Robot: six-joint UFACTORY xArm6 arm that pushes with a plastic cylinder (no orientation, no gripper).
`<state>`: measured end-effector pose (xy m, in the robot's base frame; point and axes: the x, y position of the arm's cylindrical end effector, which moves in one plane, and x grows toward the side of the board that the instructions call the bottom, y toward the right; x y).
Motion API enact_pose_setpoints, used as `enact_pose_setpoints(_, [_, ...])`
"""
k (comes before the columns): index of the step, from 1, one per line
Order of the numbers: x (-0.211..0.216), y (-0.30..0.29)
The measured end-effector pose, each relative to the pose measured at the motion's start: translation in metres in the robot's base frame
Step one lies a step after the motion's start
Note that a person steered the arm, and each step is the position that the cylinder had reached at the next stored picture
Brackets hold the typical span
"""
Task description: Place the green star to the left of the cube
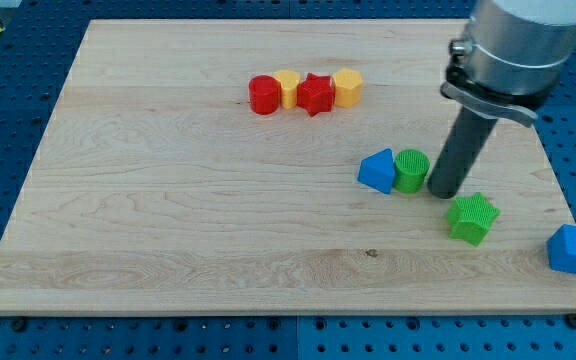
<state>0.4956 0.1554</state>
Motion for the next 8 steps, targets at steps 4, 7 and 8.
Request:
enact_pose_setpoints(4, [0.040,0.037])
enact_pose_setpoints(7, [0.048,0.047])
enact_pose_setpoints(8, [-0.005,0.043])
